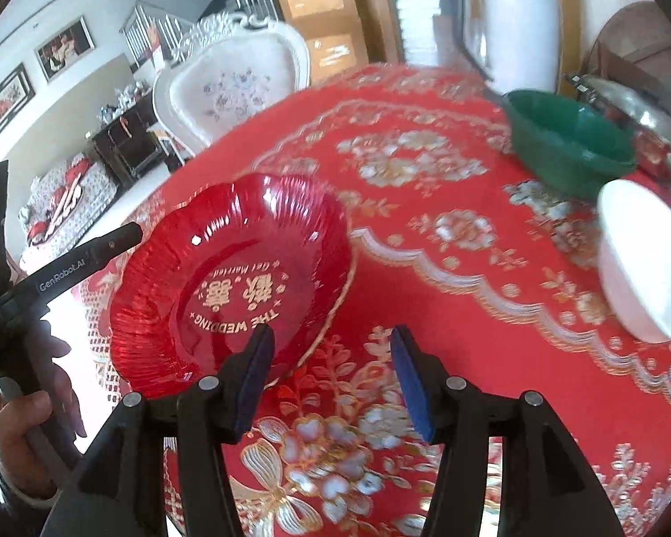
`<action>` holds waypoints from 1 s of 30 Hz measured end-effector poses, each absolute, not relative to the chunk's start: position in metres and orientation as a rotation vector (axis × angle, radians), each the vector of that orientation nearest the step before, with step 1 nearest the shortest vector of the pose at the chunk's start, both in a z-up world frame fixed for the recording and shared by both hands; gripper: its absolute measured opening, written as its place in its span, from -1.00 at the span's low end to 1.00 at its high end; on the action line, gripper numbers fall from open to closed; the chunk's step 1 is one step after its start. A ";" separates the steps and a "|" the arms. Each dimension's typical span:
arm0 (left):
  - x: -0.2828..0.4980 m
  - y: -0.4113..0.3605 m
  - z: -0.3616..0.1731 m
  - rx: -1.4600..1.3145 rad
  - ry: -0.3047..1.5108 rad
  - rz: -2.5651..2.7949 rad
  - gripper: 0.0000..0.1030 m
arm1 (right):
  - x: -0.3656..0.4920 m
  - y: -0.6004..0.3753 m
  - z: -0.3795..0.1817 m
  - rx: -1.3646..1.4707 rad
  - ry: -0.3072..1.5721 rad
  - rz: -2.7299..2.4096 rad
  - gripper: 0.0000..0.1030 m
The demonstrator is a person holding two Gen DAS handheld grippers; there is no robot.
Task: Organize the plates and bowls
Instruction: 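Carry the red wedding plate toward the white chair and lower it onto the cloth, then open the grippers and move them to the red stickered bowl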
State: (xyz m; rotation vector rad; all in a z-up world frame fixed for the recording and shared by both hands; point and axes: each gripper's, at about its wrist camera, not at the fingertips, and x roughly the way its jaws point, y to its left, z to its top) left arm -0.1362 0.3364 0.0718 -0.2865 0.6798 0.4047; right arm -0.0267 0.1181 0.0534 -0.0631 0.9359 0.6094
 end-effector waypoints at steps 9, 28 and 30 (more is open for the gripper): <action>-0.112 0.255 0.098 -0.183 0.652 0.238 0.38 | -0.021 0.064 0.067 0.001 0.908 0.528 0.11; -0.048 0.083 0.101 -0.047 0.728 -0.092 0.38 | -0.013 -0.098 0.061 0.181 0.912 0.259 0.11; -0.037 0.062 0.109 -0.032 0.729 -0.137 0.38 | -0.010 -0.115 0.062 0.200 0.906 0.227 0.11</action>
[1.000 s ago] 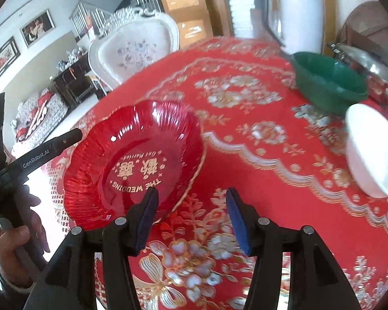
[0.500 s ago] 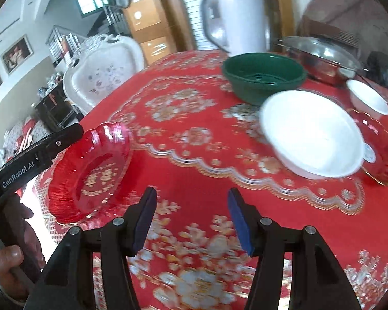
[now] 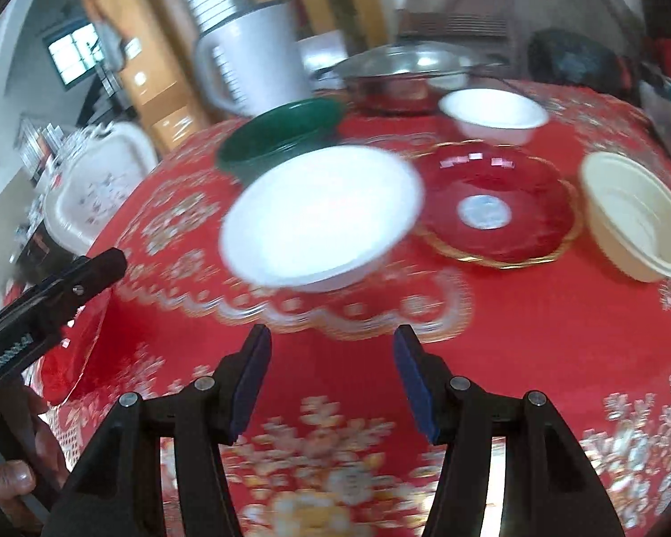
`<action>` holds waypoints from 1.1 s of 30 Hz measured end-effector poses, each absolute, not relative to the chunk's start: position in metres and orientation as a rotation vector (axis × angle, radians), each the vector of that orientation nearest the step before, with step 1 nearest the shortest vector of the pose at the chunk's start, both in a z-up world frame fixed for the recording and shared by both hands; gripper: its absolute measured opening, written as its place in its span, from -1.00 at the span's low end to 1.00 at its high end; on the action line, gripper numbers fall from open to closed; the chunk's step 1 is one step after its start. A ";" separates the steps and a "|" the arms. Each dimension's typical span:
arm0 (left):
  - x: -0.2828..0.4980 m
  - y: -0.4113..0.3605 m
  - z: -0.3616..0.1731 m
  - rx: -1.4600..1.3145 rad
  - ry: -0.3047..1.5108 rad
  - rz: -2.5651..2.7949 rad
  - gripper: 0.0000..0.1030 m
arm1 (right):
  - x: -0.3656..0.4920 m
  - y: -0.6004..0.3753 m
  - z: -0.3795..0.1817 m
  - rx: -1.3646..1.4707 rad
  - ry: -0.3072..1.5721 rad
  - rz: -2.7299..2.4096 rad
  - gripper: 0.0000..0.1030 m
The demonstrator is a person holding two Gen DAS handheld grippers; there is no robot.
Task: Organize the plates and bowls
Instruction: 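Open the grippers and move them to the red stickered bowl, then grasp the red stickered bowl rim with both grippers and lift it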
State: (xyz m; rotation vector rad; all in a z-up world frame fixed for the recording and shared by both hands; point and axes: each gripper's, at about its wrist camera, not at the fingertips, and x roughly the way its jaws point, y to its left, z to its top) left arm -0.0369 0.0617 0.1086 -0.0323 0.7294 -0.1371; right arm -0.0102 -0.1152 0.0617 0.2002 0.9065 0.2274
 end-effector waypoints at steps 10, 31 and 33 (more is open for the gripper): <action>0.049 -0.029 0.123 0.009 0.823 -0.305 0.38 | 0.014 -0.194 0.059 0.314 0.921 0.067 0.17; 0.179 -0.113 0.049 0.141 1.103 -0.359 0.38 | 0.056 -0.235 0.030 0.462 0.997 0.046 0.17; 0.182 -0.115 0.044 0.140 1.120 -0.363 0.38 | 0.059 -0.236 0.028 0.463 0.998 0.049 0.17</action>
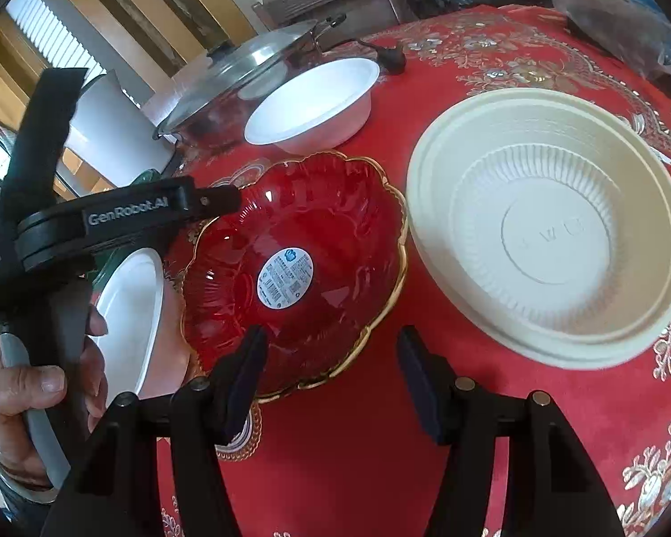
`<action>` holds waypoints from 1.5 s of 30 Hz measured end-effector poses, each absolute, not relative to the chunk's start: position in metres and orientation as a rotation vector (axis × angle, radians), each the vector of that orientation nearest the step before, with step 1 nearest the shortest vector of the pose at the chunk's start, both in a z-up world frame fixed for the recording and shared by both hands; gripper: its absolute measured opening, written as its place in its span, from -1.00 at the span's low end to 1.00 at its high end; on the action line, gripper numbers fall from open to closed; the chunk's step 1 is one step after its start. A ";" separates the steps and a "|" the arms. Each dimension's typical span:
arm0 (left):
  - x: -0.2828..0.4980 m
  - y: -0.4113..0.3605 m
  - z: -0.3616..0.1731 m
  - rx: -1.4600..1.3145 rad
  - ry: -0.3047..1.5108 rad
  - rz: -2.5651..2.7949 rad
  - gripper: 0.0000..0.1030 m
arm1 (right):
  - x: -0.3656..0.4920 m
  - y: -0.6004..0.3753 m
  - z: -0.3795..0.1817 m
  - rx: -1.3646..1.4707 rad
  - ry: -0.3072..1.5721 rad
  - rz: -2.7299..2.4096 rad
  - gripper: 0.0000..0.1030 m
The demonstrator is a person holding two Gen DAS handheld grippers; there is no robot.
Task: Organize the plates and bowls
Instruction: 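Grasp the red stickered bowl rim with both grippers and lift it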
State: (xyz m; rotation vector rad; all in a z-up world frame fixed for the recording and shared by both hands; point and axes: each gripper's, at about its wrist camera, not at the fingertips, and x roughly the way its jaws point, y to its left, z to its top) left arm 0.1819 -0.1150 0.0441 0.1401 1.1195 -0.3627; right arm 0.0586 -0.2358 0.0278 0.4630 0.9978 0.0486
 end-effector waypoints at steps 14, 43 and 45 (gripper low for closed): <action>0.181 -0.130 0.032 0.300 1.085 -0.315 -0.43 | 0.074 -0.231 0.025 0.362 0.943 0.028 -0.09; 0.142 -0.084 0.119 0.158 0.966 -0.348 -0.64 | 0.049 -0.229 0.088 0.338 0.814 0.055 -0.61; 0.135 -0.077 0.126 0.150 0.955 -0.348 -0.64 | 0.045 -0.224 0.094 0.336 0.801 0.063 -0.61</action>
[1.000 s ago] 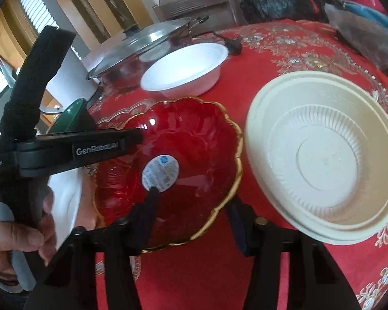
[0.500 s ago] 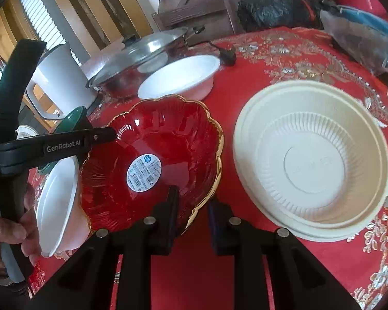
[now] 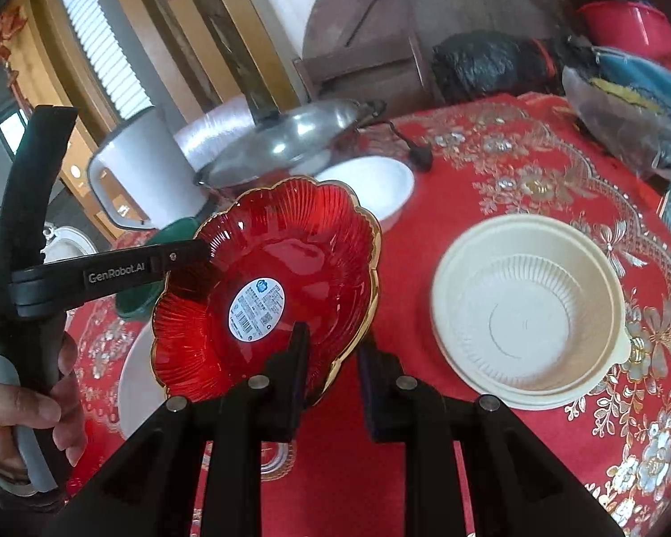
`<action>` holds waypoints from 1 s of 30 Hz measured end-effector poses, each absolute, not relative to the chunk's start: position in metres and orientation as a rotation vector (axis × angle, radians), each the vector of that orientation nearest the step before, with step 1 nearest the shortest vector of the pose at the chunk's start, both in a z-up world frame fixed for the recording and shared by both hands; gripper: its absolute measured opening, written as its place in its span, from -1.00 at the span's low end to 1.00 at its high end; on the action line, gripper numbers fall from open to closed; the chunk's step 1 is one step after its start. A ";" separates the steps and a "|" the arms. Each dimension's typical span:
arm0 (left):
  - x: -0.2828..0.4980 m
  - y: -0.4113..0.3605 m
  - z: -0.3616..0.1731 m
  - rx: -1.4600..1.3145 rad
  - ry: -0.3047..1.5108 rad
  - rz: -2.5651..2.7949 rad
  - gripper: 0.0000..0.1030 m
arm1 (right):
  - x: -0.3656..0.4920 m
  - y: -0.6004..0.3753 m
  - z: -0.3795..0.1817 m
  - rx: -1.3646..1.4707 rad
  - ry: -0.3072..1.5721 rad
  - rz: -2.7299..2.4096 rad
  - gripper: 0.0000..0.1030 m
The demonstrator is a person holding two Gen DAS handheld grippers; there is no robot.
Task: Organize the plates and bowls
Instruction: 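Grasp the red stickered bowl rim with both grippers and lift it, then carry the red stickered bowl over the wedding plate and lower it inside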
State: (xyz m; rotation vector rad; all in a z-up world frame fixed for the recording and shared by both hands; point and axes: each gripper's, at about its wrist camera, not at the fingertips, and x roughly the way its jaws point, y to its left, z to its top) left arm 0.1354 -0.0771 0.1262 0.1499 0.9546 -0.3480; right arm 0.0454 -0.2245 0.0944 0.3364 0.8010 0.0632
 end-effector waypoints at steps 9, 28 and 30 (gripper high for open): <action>0.095 -0.021 0.137 0.107 0.921 -0.294 -0.64 | 0.030 -0.192 0.112 0.288 0.782 0.131 -0.61; -0.011 0.158 0.134 -0.041 0.869 -0.070 -0.64 | 0.015 -0.048 0.111 0.145 0.817 0.384 -0.61; -0.023 0.174 0.136 -0.051 0.861 -0.043 -0.64 | 0.013 -0.030 0.111 0.125 0.821 0.418 -0.61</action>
